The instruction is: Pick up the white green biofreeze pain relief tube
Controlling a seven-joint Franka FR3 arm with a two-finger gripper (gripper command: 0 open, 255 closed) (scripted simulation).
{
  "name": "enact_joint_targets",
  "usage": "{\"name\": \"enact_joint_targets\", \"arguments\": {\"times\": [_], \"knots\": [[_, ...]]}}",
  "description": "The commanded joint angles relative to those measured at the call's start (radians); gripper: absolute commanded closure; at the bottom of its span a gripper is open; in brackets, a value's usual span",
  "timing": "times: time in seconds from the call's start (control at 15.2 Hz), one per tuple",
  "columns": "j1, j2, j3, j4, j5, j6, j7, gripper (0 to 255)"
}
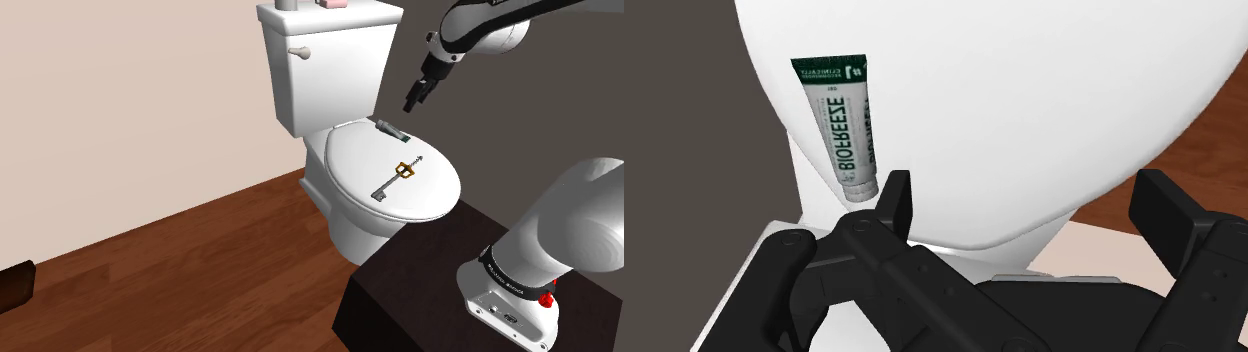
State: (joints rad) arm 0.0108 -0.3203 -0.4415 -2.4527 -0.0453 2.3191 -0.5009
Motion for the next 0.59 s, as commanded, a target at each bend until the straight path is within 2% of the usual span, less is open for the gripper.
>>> {"name": "enact_joint_targets", "arguments": {"times": [0.0,0.33,0.53], "knots": [[0.017,0.083,-0.047,0.030,0.048,0.051,-0.079,0],[0.052,0.306,-0.127,0.125,0.254,0.139,-0.310,0],[0.032,0.449,-0.129,0.204,0.409,0.158,-0.462,0]]}}
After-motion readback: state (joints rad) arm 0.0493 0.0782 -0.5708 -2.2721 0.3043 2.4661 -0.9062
